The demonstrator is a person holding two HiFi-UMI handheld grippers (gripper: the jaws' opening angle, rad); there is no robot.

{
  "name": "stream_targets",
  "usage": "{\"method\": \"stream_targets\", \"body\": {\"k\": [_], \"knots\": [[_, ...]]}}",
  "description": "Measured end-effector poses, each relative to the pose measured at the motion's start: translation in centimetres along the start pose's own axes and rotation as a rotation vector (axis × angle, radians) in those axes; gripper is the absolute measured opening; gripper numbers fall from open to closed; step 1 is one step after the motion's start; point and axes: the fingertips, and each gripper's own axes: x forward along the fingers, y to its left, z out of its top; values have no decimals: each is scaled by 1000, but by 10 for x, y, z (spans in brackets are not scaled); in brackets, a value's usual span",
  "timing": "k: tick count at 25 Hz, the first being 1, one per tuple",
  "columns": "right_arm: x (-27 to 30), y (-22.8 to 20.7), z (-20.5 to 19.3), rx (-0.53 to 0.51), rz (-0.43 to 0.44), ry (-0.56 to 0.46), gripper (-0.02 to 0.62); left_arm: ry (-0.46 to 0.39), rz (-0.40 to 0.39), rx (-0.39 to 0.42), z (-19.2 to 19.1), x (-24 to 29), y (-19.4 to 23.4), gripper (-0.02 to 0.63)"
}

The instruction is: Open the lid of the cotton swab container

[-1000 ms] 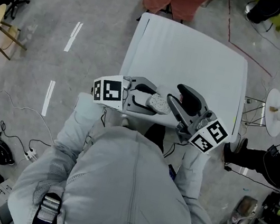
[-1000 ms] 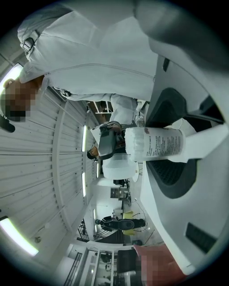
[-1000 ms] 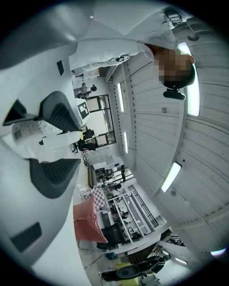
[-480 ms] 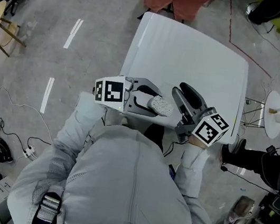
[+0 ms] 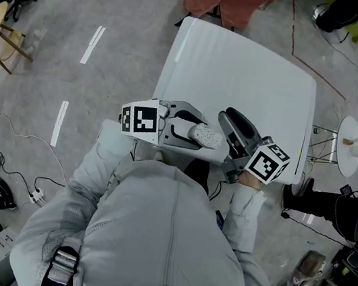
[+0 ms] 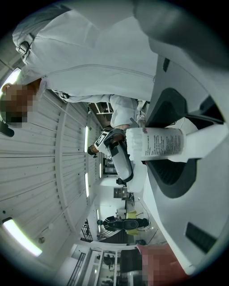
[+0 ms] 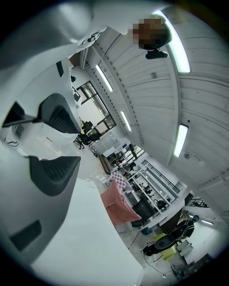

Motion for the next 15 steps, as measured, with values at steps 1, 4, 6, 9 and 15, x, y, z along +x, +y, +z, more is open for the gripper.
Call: {"method": "stream_targets", "body": {"k": [1,4,6,9,15], "knots": [[0,1,0,-6,-3,2,179,-1,2,-2,0,0,1,224],[0,6,3,-24,12,-10,179,-3,27,-12,0,-1,4,224],[-1,10,5,-29,23,-32,179,0,56,-18,-3,-3,7,224],[-5,13,5,-63,3,-60,179,11,92,-32,-8,-6,7,225],[-12,12,18,-118,-42,-129,179,43,139,-85,-21,-13,17,224]]}}
